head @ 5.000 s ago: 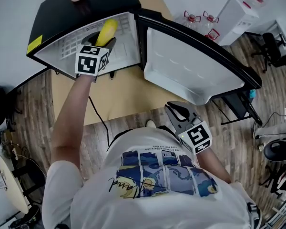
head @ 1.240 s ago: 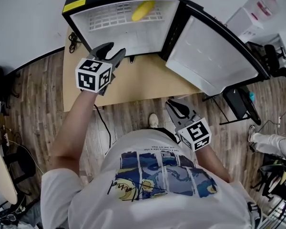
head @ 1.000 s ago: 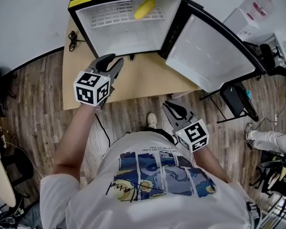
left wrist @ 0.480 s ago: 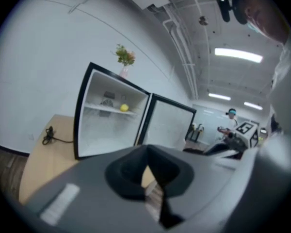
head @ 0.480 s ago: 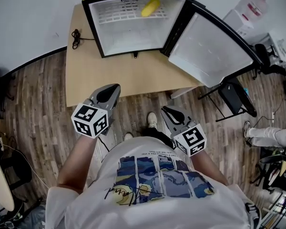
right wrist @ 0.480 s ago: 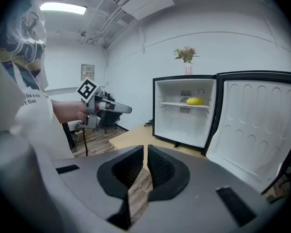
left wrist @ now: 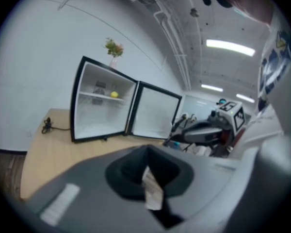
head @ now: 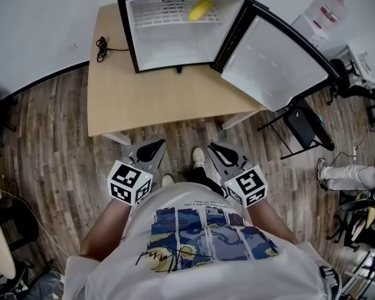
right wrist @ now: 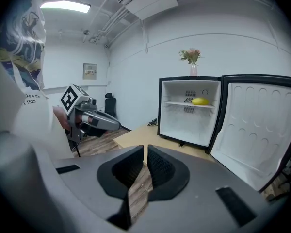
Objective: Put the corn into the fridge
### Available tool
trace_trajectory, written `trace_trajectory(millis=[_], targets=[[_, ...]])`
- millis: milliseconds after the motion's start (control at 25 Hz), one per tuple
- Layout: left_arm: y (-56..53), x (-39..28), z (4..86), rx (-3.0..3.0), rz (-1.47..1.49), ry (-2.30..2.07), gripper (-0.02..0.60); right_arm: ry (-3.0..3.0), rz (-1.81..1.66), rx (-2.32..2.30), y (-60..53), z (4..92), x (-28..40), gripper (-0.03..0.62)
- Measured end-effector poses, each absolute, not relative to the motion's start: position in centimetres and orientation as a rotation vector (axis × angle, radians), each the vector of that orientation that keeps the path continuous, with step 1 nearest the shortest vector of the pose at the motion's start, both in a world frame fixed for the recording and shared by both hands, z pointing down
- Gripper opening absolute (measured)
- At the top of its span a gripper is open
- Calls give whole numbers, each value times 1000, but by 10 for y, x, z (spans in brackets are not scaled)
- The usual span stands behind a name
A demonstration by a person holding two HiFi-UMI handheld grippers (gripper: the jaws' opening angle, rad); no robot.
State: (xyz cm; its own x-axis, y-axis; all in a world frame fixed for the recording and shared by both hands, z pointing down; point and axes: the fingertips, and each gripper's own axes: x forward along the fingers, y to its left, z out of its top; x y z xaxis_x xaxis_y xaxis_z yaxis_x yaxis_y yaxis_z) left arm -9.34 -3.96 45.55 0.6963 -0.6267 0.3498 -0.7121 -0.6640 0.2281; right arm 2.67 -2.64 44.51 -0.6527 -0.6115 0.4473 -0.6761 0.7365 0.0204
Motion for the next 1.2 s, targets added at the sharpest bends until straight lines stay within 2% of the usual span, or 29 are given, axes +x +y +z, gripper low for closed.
trace_trajectory(millis=[480,1200], targets=[[-13,-75,442,2640,330,-934,9,-2495,163,1030,-9,438,25,25],[1,-84,454,2607,355,-967,9,-2493,142,1022,5,439,23,20]])
